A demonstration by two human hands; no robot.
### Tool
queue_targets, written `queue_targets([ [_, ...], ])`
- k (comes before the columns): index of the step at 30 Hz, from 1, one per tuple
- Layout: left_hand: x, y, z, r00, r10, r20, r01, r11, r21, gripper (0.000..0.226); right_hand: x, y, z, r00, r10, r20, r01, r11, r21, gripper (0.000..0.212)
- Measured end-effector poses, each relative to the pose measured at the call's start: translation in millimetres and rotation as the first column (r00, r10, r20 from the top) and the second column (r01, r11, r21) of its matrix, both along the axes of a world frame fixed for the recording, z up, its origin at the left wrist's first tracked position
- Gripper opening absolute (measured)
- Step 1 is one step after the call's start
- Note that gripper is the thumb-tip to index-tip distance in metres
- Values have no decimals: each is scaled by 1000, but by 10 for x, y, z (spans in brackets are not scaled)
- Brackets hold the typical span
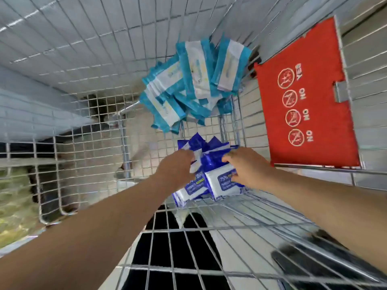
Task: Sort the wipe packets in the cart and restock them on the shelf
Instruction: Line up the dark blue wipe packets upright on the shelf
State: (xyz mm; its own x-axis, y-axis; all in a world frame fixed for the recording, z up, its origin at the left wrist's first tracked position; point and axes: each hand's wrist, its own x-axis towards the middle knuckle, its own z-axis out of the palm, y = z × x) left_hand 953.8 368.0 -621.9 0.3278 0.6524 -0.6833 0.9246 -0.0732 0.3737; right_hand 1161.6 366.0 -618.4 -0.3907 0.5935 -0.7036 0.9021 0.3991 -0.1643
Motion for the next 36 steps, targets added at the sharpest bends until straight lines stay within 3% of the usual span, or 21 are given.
queue_targets([
  [5,-115,56,-9,999,41,27,-38,996,-87,33,61,43,-17,990,-124,-62,114,984,-137,24],
  [11,-496,165,145,993,115,-21,-117,975,-190,34,122,246,54,935,-339,-109,325,937,-125,24],
  [18,-336,-58,109,988,144,51,-125,953,-277,40,19,147,-57,824,-541,-169,521,840,-148,17],
  [22,-313,-71,9,993,114,32,-101,959,-266,41,55,192,-53,765,-628,-139,602,775,-193,7],
  [26,-427,91,102,995,98,5,-89,928,-362,47,30,175,-72,683,-715,-151,678,697,-233,5],
  [30,-649,254,227,979,201,-33,-199,910,-364,32,-33,63,-134,718,-667,-197,646,745,-168,32],
  [33,-764,263,227,943,332,-7,-312,877,-367,29,-69,-25,-173,788,-597,-151,603,798,-5,18],
  [36,-770,245,234,923,384,12,-348,848,-401,24,-104,-28,-114,741,-646,-186,638,763,-106,13],
])
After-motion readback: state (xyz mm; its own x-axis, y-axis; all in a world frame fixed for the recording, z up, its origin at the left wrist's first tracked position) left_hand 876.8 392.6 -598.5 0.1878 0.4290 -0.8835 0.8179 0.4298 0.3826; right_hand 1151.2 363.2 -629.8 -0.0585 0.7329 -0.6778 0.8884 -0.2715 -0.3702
